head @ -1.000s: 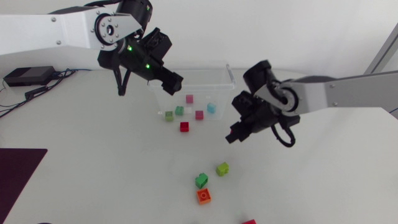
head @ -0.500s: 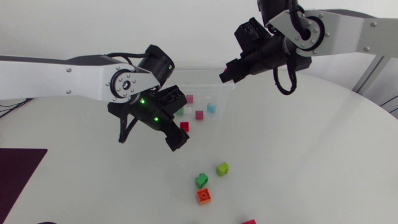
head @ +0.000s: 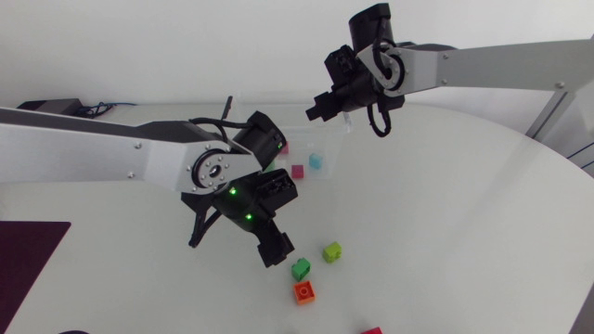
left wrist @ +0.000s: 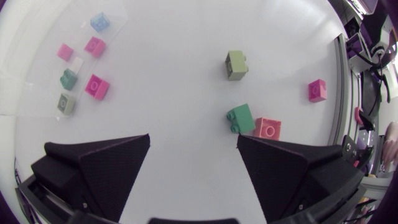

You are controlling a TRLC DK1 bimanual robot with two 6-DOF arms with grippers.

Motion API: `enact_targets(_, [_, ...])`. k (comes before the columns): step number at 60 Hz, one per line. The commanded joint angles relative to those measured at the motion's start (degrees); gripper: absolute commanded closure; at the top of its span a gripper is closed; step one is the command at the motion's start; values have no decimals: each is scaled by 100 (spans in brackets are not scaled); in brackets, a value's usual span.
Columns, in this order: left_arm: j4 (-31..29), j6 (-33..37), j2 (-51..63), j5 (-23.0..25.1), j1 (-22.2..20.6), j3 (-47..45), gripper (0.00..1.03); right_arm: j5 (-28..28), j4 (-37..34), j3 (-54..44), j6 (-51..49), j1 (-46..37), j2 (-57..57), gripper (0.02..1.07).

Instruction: Pick up the duplo bricks and place them in the container

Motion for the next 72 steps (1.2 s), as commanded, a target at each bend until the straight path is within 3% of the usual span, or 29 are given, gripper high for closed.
enact_targets(1, [43, 57, 185, 79, -88, -88, 5, -2, 5, 206, 151, -82, 166, 4])
enact_targets(19, [-27, -190, 334, 316, -615, 26, 5, -143, 313, -1640, 195, -389, -1794, 6])
enact_targets(37, [-326, -532, 826, 483, -624, 386, 5, -406, 216, -3529, 124, -398, -3288, 6])
enact_targets(57, [-150, -893, 1178, 167, -668, 694, 8, -433, 119, -5032, -16, -29, -4281, 6])
enact_targets(64, [-106, -928, 1397, 96, -686, 782, 14, -433, 93, -5278, -60, -2, -4395, 6])
enact_targets(72, [-62, -998, 1477, 96, -756, 764, 27, -538, -57, -5436, -201, 33, -4378, 7])
